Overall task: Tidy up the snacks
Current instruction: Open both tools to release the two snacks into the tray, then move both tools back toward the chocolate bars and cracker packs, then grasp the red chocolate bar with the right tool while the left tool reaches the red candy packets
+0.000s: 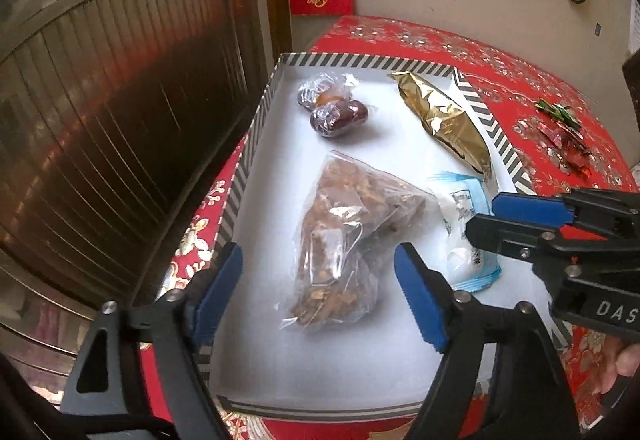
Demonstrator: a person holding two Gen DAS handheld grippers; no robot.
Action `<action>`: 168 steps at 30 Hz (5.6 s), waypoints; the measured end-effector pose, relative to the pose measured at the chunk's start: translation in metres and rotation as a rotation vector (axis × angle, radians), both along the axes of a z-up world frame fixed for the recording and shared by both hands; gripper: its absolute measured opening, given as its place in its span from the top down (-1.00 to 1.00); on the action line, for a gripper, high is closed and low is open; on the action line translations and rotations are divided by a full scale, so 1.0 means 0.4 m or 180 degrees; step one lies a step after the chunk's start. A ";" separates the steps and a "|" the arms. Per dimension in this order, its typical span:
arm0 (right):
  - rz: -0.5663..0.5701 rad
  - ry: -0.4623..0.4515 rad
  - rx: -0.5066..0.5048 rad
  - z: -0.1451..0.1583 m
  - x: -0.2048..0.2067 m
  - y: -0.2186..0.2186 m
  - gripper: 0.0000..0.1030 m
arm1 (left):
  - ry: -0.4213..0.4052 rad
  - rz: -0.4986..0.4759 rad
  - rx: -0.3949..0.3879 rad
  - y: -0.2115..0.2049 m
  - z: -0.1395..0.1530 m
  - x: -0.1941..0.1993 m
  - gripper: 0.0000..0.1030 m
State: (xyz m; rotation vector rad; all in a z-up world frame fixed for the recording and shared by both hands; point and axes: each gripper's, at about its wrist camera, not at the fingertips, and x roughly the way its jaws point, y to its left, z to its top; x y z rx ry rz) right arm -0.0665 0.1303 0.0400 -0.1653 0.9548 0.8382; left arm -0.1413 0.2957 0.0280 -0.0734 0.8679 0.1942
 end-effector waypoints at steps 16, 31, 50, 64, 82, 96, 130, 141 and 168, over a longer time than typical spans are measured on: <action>-0.0269 -0.0115 0.0339 0.079 -0.005 -0.162 0.21 | -0.0393 -0.0049 0.0244 -0.084 0.127 -0.021 -0.74; -0.1152 -0.0138 0.0336 0.072 0.086 -0.492 0.12 | -0.0400 -0.0813 0.0168 -0.368 0.154 0.128 -0.74; -0.1888 0.0127 0.0336 0.023 0.250 -0.786 -0.02 | -0.0108 -0.1228 0.0080 -0.612 0.154 0.350 -0.75; -0.1360 0.0187 0.0254 0.026 0.394 -0.704 -0.02 | 0.0524 -0.1351 -0.0106 -0.623 0.085 0.532 -0.75; -0.0993 0.0160 -0.0226 -0.016 0.531 -0.606 -0.01 | 0.0772 -0.1533 -0.0025 -0.590 0.064 0.622 -0.75; -0.0679 -0.0231 -0.0912 -0.023 0.501 -0.574 0.52 | 0.0747 -0.1498 -0.0156 -0.558 0.060 0.634 -0.75; -0.1281 0.0123 -0.0034 -0.029 0.395 -0.775 0.58 | 0.1186 -0.2312 0.0065 -0.716 -0.041 0.656 -0.17; -0.1335 0.0107 0.0096 -0.016 0.367 -0.769 0.58 | 0.0973 -0.2192 -0.0141 -0.686 -0.014 0.618 -0.13; -0.1267 0.0208 -0.0023 -0.008 0.309 -0.722 0.73 | 0.0623 -0.2010 -0.0047 -0.647 0.043 0.478 -0.13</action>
